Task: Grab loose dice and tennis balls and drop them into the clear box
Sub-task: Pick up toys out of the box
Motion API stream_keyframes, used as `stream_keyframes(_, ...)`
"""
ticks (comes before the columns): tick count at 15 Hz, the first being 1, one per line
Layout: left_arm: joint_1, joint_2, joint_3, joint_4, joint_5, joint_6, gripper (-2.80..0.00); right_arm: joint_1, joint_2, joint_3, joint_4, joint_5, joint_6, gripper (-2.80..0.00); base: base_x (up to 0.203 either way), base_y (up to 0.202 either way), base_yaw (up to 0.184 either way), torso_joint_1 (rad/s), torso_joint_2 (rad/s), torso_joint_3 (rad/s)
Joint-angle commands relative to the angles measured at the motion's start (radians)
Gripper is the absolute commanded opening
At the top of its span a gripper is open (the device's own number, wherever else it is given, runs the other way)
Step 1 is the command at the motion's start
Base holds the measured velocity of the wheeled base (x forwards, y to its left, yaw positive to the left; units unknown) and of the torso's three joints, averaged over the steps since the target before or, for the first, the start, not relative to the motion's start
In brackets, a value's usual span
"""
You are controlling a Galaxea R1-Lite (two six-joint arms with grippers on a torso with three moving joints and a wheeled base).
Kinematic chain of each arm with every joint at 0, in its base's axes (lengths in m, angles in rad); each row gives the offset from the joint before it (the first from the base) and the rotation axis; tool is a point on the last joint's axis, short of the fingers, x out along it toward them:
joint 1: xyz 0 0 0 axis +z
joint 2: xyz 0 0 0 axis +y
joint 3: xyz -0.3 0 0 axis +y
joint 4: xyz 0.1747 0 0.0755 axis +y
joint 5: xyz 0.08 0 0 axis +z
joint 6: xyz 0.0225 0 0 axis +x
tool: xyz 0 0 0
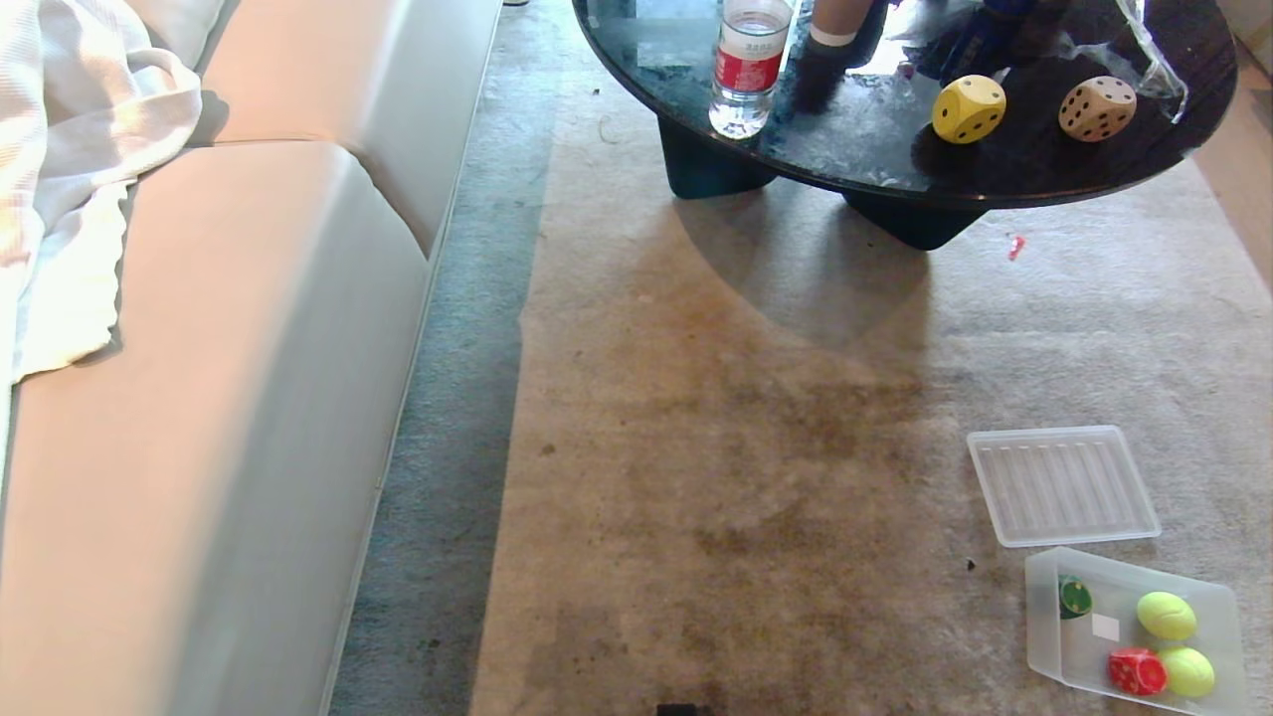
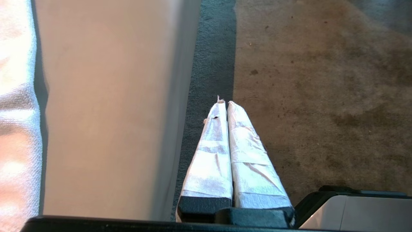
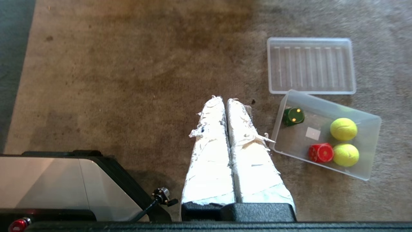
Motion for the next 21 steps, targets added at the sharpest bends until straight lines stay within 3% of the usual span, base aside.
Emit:
stream_keyframes(1, 0.000, 0.000, 0.001, 0.000, 0.000, 0.000, -2.80, -0.001, 0.001, 0.000, 0.001, 0.000, -0.003, -2.80, 0.000, 0.000, 0.000, 0.002, 0.00, 0.216)
stream_keyframes(21, 0.000, 0.000, 0.001, 0.000, 0.000, 0.000, -2.80, 0.000, 0.001, 0.000, 0.002, -0.001, 0.002, -2.80, 0.000, 0.000, 0.000, 0.002, 0.00, 0.201)
